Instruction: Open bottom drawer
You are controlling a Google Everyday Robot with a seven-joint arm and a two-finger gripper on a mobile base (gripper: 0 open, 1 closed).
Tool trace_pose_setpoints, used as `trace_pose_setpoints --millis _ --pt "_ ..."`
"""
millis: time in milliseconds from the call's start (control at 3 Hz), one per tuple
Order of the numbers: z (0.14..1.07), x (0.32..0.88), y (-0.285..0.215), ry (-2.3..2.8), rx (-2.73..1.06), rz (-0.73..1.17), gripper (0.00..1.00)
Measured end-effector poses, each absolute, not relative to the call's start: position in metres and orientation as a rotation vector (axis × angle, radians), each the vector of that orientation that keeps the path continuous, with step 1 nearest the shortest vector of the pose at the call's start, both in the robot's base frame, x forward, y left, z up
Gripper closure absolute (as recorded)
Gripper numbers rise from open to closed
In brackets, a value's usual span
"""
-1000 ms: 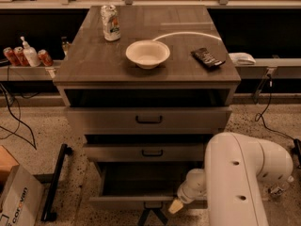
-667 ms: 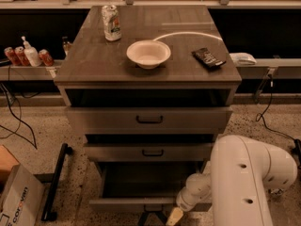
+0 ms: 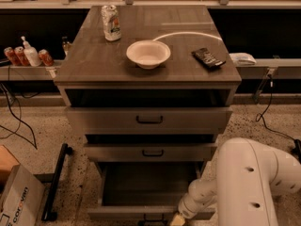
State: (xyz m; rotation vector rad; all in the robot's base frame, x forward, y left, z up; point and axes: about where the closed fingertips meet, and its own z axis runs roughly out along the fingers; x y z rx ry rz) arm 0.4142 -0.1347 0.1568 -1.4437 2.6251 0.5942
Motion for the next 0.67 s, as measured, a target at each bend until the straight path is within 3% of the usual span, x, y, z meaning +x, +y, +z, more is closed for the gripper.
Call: trace_pose_setpoints --millis 333,667 --pt "0.1570 0.4136 -0.1346 2.625 -1.444 0.595 0.00" --pt "0.1569 0.4134 -0.1345 2.625 -1.444 0.596 0.00"
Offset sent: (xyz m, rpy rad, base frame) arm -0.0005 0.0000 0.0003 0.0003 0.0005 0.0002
